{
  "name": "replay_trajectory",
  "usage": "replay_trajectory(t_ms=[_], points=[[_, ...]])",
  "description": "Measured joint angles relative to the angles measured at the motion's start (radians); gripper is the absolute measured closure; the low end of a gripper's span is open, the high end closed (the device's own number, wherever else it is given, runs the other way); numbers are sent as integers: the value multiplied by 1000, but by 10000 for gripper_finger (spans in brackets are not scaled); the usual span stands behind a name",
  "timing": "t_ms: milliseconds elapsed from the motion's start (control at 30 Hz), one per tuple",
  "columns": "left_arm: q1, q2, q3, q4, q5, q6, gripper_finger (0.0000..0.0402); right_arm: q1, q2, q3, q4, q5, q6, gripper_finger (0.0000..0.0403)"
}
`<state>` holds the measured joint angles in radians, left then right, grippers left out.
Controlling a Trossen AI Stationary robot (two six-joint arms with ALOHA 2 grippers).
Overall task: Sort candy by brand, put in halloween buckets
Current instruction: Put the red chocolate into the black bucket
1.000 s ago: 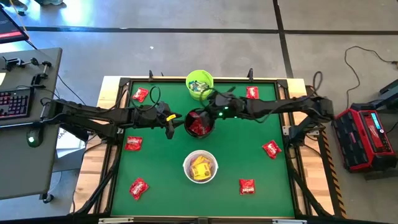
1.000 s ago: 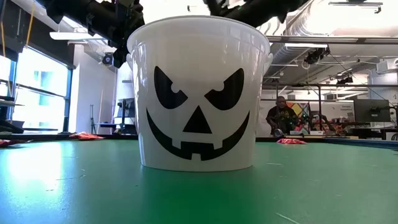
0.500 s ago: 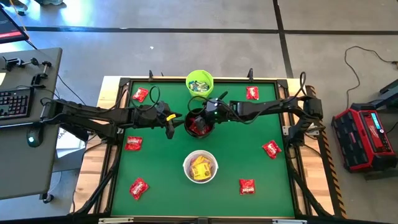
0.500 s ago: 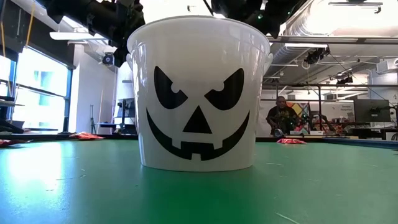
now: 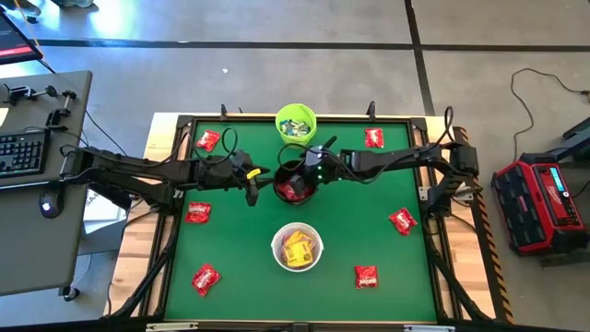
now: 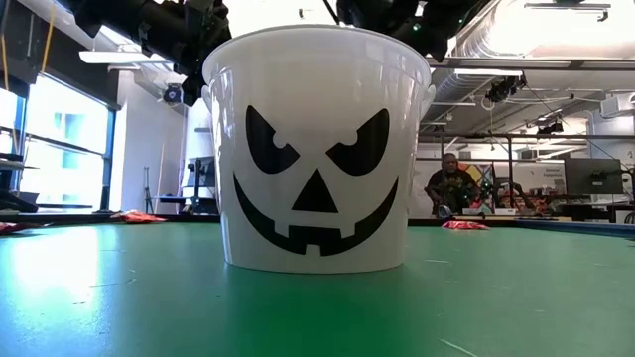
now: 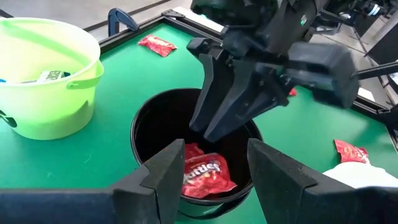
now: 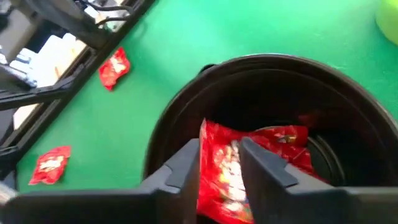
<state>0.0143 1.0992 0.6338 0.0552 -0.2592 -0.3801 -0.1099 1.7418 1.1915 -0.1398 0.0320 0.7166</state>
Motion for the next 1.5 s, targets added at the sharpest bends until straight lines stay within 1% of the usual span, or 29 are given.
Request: replay_trajectory(t_ms=[100, 167, 333, 400, 500, 667, 733, 833, 933, 1000, 1133, 1233, 1367, 1500], points=[[0, 0, 0, 0, 0, 0, 236, 2, -29, 0, -1, -10, -14, 276], [0, 0, 0, 0, 1, -1, 236, 6, -58, 0, -1, -6, -29, 265], [0, 0, 0, 0, 1, -1, 236, 15, -151, 0, -29, 46, -71, 258], [0, 0, 0, 0, 1, -1, 236, 22, -195, 0, -69, 73, -85, 258], [0, 0, 0, 0, 1, -1, 236, 38, -256, 0, -169, 108, -97, 258], [0, 0, 0, -1, 1, -1, 236, 90, -325, 0, -393, 117, -138, 258], [0, 0, 0, -2, 1, -1, 236, 119, -331, 0, -489, 112, -142, 258], [0, 0, 0, -3, 1, 0, 236, 164, -328, -1, -629, 71, -130, 258], [0, 0, 0, -4, 1, 0, 236, 219, -321, -1, -715, 36, -111, 258], [0, 0, 0, -4, 1, -1, 236, 264, -321, -2, -738, 18, -104, 258], [0, 0, 0, -4, 1, -1, 236, 365, -321, -2, -743, -45, -73, 258], [0, 0, 0, -4, 1, -2, 236, 461, -316, -2, -735, -72, -29, 258], [0, 0, 0, -5, 2, -2, 236, 589, -293, -2, -730, -76, 47, 258], [0, 0, 0, -6, 10, -1, 236, 686, -229, -2, -701, -77, 162, 258]])
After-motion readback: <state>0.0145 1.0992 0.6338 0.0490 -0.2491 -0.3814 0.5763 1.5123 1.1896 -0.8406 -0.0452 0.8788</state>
